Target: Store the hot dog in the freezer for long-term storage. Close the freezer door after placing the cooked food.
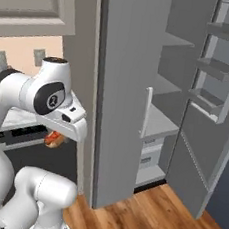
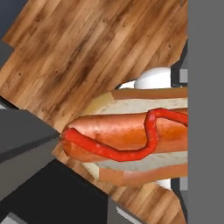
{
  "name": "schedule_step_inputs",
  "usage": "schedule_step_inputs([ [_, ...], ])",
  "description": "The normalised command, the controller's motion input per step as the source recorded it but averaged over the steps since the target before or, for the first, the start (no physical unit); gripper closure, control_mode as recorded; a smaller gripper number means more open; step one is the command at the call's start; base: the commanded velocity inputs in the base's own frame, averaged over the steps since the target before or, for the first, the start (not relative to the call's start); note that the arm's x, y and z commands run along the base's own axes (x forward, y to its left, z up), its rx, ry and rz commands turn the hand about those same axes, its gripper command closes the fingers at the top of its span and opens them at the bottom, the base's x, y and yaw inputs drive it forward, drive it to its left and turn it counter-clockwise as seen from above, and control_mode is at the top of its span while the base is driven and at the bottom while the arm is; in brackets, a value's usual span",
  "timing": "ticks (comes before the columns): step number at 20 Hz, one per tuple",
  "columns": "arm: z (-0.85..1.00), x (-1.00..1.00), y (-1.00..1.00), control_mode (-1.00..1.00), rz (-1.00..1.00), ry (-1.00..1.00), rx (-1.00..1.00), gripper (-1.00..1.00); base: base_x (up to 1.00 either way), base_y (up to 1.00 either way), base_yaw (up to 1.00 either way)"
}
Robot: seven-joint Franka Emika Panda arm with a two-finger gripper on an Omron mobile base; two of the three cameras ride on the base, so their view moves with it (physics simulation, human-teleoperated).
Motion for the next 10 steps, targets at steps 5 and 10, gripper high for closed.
schedule_step_inputs([
  [5,0.0,0.0,0.0,1.0,0.0,0.0,0.0,1.0,0.7,-0.86,0.14],
  [10,0.0,0.0,0.0,1.0,0.0,0.0,0.0,1.0,0.39,-0.99,0.44],
])
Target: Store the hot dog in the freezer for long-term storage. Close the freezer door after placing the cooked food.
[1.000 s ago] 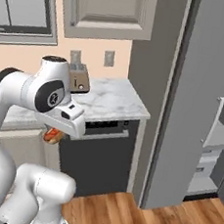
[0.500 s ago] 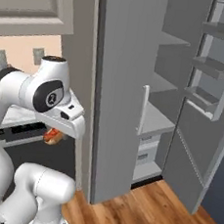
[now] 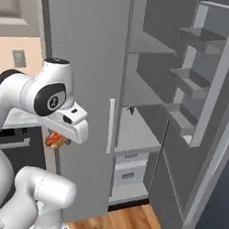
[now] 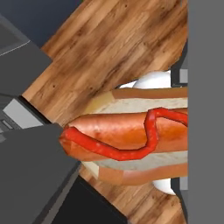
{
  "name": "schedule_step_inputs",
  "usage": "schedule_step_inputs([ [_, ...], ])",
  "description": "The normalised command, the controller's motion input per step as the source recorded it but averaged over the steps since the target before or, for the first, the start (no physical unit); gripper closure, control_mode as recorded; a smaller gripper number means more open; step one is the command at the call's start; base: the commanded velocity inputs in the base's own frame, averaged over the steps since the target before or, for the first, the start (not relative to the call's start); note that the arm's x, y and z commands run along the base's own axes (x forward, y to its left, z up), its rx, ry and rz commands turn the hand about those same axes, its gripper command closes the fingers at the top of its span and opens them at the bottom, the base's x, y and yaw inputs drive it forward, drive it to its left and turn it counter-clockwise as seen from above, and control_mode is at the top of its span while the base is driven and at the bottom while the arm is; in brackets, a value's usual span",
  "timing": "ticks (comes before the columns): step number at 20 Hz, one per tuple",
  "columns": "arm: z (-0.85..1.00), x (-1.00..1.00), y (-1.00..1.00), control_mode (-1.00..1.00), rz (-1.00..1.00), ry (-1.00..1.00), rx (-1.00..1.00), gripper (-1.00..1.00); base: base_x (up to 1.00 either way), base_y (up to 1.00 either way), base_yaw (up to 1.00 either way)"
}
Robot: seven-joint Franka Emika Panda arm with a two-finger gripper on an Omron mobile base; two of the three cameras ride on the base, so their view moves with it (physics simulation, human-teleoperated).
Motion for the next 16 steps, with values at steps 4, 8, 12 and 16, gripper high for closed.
schedule_step_inputs([
  [4,0.0,0.0,0.0,1.0,0.0,0.0,0.0,1.0,0.24,-0.82,0.55],
  [8,0.0,0.0,0.0,1.0,0.0,0.0,0.0,1.0,-0.01,-0.75,0.48],
  [12,0.0,0.0,0.0,1.0,0.0,0.0,0.0,1.0,-0.06,-0.64,0.37],
  [16,0.0,0.0,0.0,1.0,0.0,0.0,0.0,1.0,0.0,-0.63,0.33],
])
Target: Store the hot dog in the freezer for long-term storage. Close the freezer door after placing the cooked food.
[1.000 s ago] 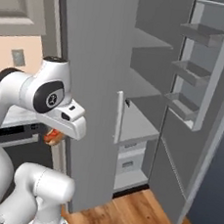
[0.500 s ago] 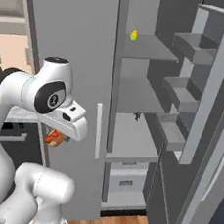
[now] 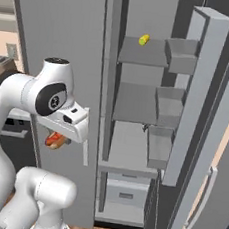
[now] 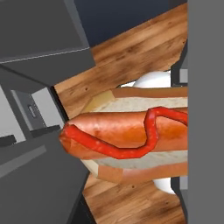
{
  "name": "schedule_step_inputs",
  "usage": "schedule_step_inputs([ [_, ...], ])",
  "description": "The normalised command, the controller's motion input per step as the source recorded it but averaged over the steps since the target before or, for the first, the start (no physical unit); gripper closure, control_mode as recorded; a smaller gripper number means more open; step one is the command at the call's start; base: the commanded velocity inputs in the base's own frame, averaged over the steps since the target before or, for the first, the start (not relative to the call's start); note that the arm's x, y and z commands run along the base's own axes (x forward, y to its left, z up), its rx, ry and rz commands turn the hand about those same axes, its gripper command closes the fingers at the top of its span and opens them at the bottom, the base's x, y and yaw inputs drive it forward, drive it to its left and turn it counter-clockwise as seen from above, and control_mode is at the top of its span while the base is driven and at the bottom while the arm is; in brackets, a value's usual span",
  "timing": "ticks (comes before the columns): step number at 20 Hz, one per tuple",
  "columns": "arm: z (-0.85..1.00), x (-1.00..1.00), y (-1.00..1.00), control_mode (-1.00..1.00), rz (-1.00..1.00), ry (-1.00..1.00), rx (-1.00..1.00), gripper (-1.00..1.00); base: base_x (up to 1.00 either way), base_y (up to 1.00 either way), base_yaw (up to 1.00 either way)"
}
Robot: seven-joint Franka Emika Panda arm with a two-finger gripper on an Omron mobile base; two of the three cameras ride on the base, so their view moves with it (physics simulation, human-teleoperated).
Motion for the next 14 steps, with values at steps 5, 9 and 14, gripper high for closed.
schedule_step_inputs([
  [5,0.0,0.0,0.0,1.0,0.0,0.0,0.0,1.0,0.0,-0.4,0.16],
  [9,0.0,0.0,0.0,1.0,0.0,0.0,0.0,1.0,0.0,-0.24,-0.08],
  [14,0.0,0.0,0.0,1.0,0.0,0.0,0.0,1.0,0.0,-0.18,-0.23],
])
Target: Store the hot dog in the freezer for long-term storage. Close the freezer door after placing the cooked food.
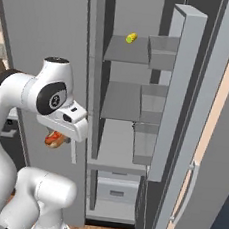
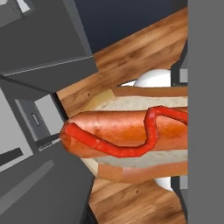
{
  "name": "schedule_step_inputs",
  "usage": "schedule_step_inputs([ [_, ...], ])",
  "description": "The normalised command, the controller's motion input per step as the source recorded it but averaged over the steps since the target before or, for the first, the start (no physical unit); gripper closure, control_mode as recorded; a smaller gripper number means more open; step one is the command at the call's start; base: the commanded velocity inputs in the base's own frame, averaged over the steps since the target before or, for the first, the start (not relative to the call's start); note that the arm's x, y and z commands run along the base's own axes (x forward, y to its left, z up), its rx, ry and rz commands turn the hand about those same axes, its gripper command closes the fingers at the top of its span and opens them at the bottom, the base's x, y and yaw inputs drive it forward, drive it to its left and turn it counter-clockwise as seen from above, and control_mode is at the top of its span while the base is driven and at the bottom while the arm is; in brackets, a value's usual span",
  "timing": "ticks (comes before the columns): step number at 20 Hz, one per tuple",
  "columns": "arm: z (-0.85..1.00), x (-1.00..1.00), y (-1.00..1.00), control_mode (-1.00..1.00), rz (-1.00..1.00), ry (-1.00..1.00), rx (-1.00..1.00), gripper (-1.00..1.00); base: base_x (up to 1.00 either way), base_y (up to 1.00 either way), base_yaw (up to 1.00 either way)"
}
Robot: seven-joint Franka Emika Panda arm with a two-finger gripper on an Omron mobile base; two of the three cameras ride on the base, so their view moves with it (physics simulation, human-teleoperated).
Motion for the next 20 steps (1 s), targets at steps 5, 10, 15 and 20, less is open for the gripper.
schedule_step_inputs([
  [5,0.0,0.0,0.0,1.0,0.0,0.0,0.0,1.0,0.05,-0.07,-0.21],
  [10,0.0,0.0,0.0,1.0,0.0,0.0,0.0,1.0,0.4,-0.08,-0.21],
  [15,0.0,0.0,0.0,1.0,0.0,0.0,0.0,1.0,0.46,-0.01,-0.18],
  [20,0.0,0.0,0.0,1.0,0.0,0.0,0.0,1.0,0.28,-0.05,-0.1],
])
